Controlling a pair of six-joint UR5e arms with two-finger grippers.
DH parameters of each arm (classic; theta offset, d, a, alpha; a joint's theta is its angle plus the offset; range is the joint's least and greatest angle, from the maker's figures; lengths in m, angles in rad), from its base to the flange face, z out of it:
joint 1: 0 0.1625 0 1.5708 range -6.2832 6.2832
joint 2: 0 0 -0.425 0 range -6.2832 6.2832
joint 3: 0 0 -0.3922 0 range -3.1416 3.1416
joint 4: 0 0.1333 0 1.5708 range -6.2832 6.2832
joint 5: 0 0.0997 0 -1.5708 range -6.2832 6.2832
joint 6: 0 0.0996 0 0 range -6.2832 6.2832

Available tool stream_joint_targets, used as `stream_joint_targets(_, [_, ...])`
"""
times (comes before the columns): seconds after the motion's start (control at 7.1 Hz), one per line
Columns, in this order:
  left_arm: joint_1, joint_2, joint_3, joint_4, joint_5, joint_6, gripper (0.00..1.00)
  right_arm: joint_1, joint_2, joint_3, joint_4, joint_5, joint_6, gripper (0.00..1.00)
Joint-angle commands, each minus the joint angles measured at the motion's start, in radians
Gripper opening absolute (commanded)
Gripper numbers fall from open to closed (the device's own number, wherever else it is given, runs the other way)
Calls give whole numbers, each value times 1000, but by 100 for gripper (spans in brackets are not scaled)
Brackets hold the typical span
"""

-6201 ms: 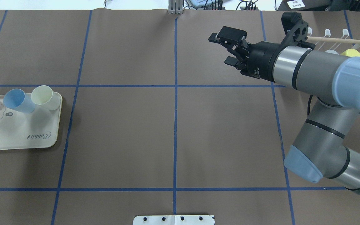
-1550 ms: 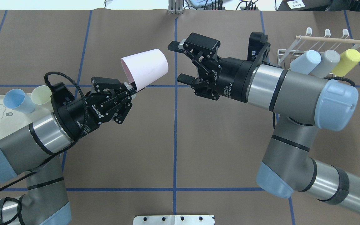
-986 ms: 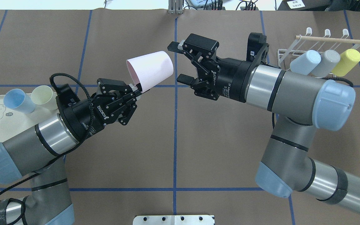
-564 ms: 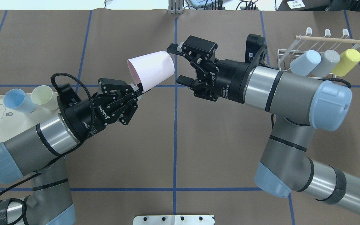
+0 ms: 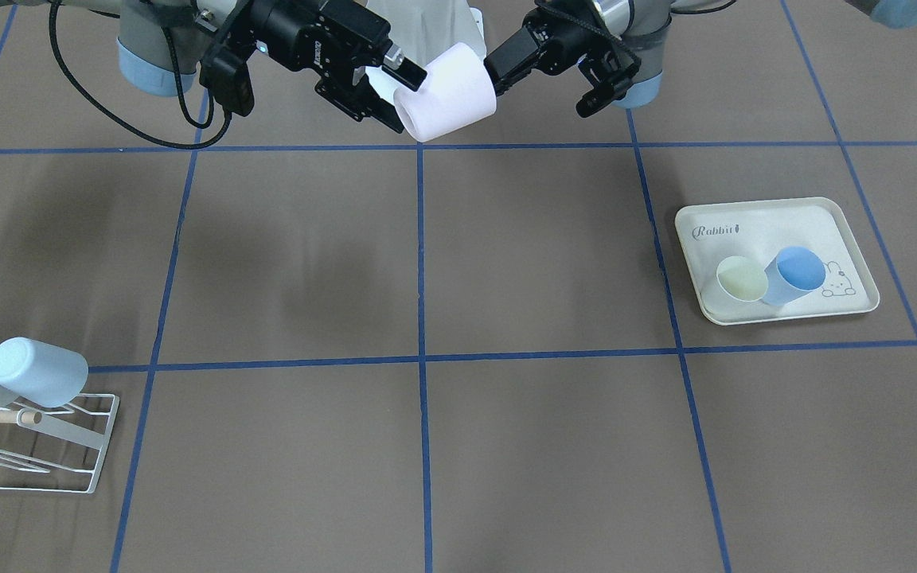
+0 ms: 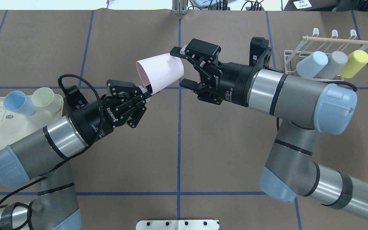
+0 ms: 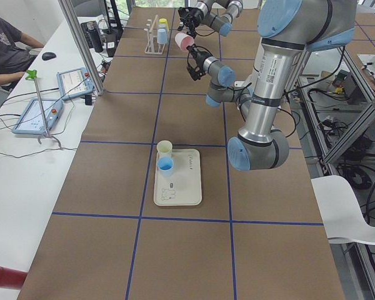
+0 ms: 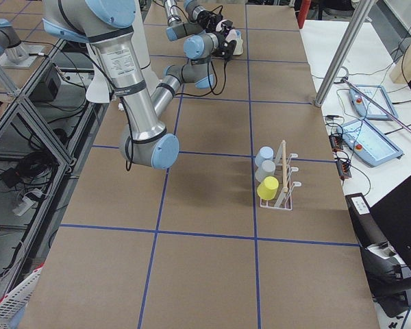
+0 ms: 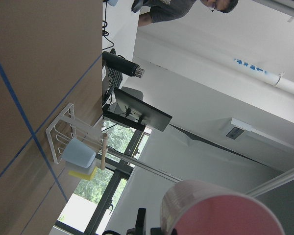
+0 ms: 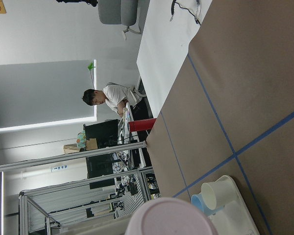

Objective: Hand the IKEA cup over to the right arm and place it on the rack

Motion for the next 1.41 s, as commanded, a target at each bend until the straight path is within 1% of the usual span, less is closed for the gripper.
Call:
stream_joint_targets(0.0, [8,-17,5,3,6,1,0,0,0,0,1,0,0,100])
stream_joint_targets(0.42, [18,-22,11,2,6,1,0,0,0,0,1,-2,0,100])
stream_joint_targets(0.7, [32,-37,11,3,29,1,0,-2,0,0,1,-2,0,100])
stream_joint_targets(1.13, [35,-46,9,14,34,1,0,-2,0,0,1,-2,2,100])
stream_joint_targets(1.27, [41,-53,9,16,35,1,0,-2,0,-2,2,-3,3,72])
